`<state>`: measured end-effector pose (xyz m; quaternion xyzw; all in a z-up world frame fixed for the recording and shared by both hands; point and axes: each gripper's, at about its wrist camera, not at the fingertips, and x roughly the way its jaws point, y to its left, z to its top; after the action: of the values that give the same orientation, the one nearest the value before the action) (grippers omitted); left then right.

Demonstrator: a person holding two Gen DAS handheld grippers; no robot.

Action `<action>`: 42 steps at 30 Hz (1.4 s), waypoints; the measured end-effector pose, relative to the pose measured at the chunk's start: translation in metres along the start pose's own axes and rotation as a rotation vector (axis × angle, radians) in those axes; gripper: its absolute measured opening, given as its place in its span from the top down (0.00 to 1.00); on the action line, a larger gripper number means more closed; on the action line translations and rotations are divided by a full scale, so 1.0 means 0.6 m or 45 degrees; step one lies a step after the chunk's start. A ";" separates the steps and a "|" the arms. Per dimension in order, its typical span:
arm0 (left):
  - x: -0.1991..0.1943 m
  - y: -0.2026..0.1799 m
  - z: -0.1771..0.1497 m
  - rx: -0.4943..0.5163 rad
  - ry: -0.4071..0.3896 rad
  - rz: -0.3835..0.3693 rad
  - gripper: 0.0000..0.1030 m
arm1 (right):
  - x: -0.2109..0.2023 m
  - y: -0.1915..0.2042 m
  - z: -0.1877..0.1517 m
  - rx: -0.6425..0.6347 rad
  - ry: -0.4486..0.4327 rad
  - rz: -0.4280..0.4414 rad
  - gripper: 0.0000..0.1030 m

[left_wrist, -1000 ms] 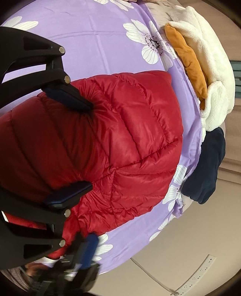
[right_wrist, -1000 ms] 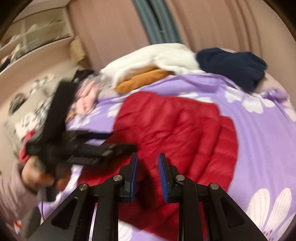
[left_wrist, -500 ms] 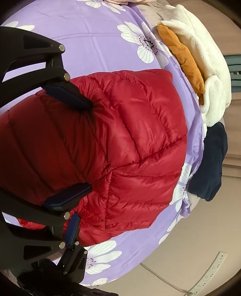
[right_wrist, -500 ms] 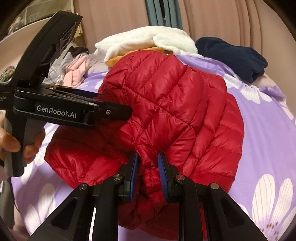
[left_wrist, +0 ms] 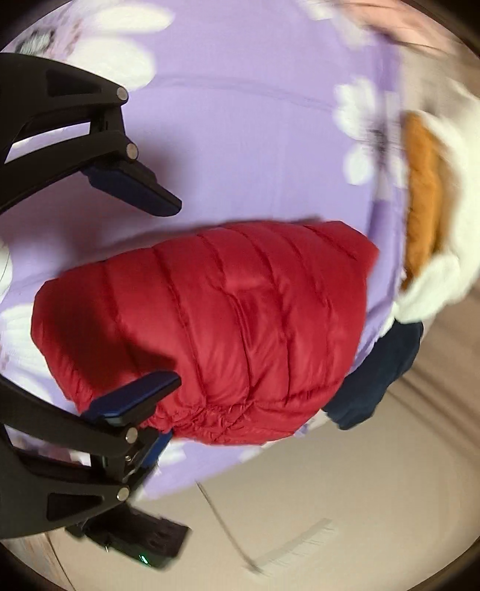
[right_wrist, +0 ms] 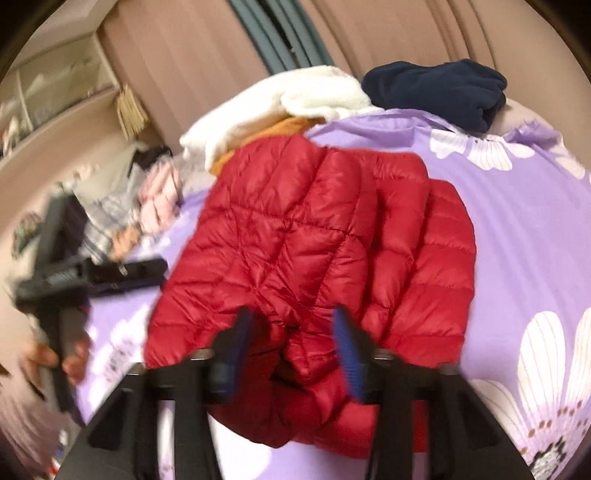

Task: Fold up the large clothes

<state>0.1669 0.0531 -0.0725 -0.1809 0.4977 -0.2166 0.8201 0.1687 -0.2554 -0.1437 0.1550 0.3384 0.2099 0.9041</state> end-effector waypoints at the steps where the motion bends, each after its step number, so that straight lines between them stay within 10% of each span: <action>1: 0.002 0.011 0.001 -0.053 0.007 -0.058 0.16 | -0.001 0.000 0.004 0.015 -0.009 0.010 0.26; 7: 0.042 0.064 0.014 -0.306 0.030 -0.239 0.14 | 0.000 0.004 0.029 0.071 -0.087 -0.108 0.21; 15: 0.085 0.042 0.032 -0.243 0.103 -0.230 0.03 | -0.001 -0.089 0.048 0.338 -0.119 -0.229 0.05; 31: 0.142 0.025 0.049 -0.186 0.189 -0.215 0.00 | 0.075 -0.237 0.004 0.950 -0.033 0.298 0.01; 37: 0.158 0.016 0.051 -0.170 0.207 -0.200 0.00 | 0.093 -0.212 0.030 0.945 0.034 0.377 0.00; 42: 0.171 0.018 0.055 -0.172 0.222 -0.191 0.00 | 0.118 -0.193 0.054 0.845 0.145 0.200 0.00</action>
<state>0.2407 0.0099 -0.1390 -0.2530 0.5657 -0.2580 0.7412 0.2704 -0.3254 -0.2080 0.4543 0.4252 0.1655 0.7652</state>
